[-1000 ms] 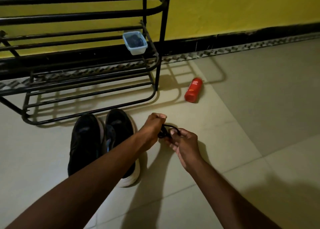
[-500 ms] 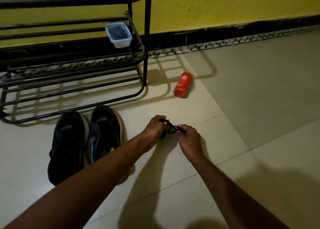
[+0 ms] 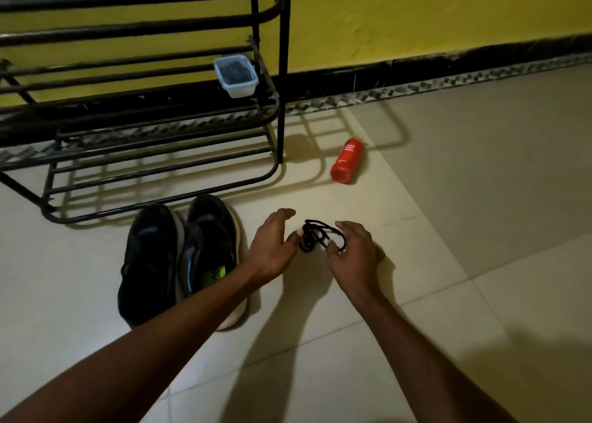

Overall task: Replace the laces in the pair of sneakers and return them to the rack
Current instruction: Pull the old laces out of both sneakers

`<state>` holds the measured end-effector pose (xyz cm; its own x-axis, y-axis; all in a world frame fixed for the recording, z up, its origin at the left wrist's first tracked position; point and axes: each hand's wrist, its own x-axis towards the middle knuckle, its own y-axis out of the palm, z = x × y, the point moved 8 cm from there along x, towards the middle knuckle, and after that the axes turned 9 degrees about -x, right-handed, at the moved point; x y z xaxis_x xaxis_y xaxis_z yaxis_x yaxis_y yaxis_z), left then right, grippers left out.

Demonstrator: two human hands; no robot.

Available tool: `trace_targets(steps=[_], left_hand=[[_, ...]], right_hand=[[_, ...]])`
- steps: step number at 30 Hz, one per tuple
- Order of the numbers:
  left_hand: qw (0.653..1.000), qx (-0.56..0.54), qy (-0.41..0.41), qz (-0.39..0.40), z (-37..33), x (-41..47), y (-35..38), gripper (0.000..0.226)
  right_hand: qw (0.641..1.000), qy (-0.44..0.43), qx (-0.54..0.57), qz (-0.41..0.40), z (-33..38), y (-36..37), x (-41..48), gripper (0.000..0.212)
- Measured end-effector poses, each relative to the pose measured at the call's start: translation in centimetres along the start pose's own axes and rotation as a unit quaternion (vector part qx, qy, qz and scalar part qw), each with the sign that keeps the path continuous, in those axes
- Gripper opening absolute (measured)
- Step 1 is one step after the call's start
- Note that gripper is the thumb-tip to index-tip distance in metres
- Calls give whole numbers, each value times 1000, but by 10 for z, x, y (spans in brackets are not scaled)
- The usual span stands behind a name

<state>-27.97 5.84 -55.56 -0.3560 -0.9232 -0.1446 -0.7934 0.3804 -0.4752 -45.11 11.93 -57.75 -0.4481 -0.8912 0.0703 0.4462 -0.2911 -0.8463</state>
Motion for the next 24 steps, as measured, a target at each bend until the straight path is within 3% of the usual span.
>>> trace_targets(steps=[4, 8, 12, 18, 21, 24], left_hand=[[994, 38, 82, -64, -16, -34, -45, 36], [987, 82, 101, -94, -8, -62, -85, 42], [987, 130, 49, -83, 13, -79, -113, 48], [960, 278, -29, 10, 42, -76, -119, 65], [963, 264, -53, 31, 48, -68, -122, 57], [969, 241, -48, -6, 53, -60, -125, 50]], right_hand=[[997, -49, 58, -17, 41, 2, -16, 31], [988, -96, 119, 24, 85, 20, -31, 26], [981, -142, 114, 67, 128, 37, -45, 24], [973, -157, 47, 160, 163, 55, -53, 37], [973, -141, 33, 180, 171, 62, -50, 43], [971, -151, 15, 184, 177, 72, -47, 44]])
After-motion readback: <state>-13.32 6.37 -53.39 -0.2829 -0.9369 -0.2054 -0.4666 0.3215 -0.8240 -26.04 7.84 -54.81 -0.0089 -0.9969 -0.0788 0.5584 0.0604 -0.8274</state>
